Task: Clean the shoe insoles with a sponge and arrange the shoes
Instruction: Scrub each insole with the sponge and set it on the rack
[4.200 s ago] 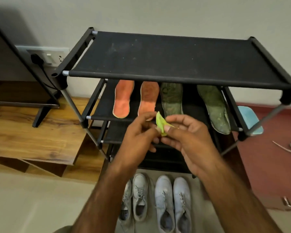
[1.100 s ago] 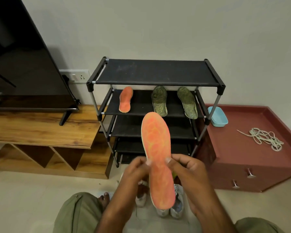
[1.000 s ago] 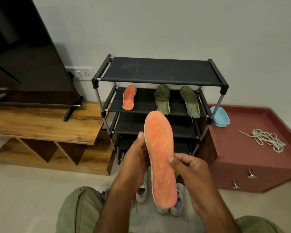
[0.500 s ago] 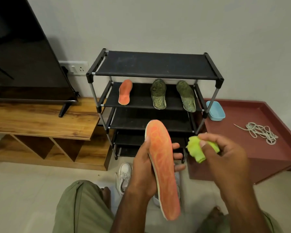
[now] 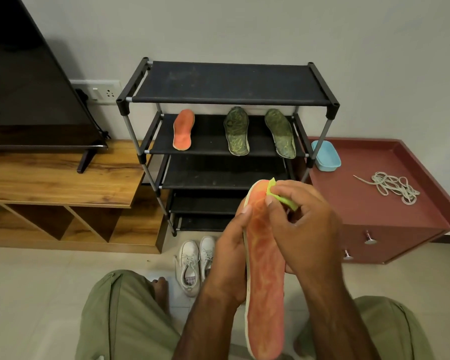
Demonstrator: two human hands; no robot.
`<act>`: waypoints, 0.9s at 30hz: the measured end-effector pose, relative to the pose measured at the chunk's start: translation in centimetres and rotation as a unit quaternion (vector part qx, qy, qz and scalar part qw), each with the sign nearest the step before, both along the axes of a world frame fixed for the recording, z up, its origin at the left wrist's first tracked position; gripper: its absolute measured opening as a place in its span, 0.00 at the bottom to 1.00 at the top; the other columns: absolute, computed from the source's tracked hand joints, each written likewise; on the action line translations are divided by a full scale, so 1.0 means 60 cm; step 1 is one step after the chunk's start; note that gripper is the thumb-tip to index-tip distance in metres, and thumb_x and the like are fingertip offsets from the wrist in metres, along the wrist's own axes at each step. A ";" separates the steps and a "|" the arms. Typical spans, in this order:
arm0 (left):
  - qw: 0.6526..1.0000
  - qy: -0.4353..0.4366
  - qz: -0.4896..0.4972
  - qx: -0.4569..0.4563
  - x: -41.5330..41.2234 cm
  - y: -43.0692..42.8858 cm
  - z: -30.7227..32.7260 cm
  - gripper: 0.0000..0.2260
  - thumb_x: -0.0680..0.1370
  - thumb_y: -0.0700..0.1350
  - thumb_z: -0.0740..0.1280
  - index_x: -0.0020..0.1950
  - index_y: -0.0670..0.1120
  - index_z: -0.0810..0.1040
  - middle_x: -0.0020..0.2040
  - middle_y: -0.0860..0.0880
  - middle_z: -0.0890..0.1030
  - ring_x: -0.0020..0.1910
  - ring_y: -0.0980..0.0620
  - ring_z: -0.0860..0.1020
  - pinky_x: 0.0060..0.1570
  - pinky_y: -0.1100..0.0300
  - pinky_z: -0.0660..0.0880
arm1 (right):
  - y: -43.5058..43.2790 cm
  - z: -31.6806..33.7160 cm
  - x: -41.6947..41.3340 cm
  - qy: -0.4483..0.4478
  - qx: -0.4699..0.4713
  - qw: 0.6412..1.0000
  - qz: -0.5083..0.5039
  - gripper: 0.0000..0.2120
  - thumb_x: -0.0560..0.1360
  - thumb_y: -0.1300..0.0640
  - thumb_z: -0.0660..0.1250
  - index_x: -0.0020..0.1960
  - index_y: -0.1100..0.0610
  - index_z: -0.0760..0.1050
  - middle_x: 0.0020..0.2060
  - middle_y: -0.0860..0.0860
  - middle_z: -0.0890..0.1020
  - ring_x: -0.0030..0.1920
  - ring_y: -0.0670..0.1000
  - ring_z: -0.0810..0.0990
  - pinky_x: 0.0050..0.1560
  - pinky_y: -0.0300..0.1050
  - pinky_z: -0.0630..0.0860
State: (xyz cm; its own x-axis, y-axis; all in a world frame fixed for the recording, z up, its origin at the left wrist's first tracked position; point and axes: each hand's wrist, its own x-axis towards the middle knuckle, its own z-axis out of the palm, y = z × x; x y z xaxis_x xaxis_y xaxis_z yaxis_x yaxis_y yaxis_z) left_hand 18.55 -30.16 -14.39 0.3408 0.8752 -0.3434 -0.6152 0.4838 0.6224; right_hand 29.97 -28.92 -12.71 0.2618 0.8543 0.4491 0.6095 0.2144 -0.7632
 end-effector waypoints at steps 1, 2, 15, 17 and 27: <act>1.000 -0.004 0.001 -0.002 -0.001 -0.002 0.001 0.23 0.81 0.53 0.61 0.68 0.38 0.79 0.58 0.37 0.83 0.55 0.43 0.84 0.53 0.51 0.81 | 0.000 0.001 0.001 0.006 -0.008 1.000 0.003 0.07 0.77 0.59 0.74 0.54 0.51 0.86 0.49 0.36 0.80 0.53 0.33 0.78 0.53 0.24 0.72; 1.000 -0.010 -0.001 -0.003 -0.001 -0.003 0.004 0.23 0.81 0.52 0.61 0.69 0.37 0.78 0.58 0.36 0.83 0.54 0.42 0.84 0.52 0.51 0.82 | 0.001 0.000 0.002 0.006 -0.017 1.000 0.002 0.07 0.77 0.59 0.74 0.53 0.51 0.86 0.49 0.36 0.80 0.52 0.33 0.79 0.52 0.24 0.72; 0.999 -0.019 0.022 0.028 0.006 -0.008 0.012 0.16 0.80 0.44 0.56 0.61 0.35 0.74 0.33 0.43 0.83 0.27 0.48 0.82 0.24 0.57 0.78 | 0.004 0.008 0.024 -0.018 -0.053 0.998 -0.016 0.08 0.75 0.58 0.76 0.51 0.48 0.85 0.44 0.32 0.76 0.47 0.32 0.78 0.44 0.23 0.70; 1.000 -0.012 0.021 0.012 0.004 -0.005 0.008 0.16 0.83 0.44 0.54 0.56 0.36 0.77 0.34 0.43 0.83 0.27 0.47 0.82 0.24 0.57 0.79 | 0.002 0.015 0.026 0.021 -0.015 0.999 -0.029 0.10 0.75 0.59 0.76 0.51 0.45 0.84 0.44 0.32 0.78 0.47 0.35 0.80 0.45 0.26 0.75; 0.996 0.078 0.019 0.037 0.017 0.002 0.016 0.25 0.84 0.56 0.55 0.65 0.40 0.80 0.53 0.39 0.86 0.51 0.47 0.85 0.50 0.54 0.83 | 0.011 0.011 0.011 -0.014 -0.044 0.998 -0.051 0.06 0.77 0.54 0.74 0.54 0.48 0.86 0.44 0.38 0.79 0.44 0.36 0.78 0.44 0.29 0.72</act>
State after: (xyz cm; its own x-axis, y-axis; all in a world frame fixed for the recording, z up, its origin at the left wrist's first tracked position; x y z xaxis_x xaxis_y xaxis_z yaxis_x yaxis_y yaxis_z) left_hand 19.54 -30.03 -13.43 0.2547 0.9114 -0.3233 -0.5251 0.4111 0.7452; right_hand 30.63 -28.29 -12.07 0.3371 0.8602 0.3827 0.6461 0.0844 -0.7586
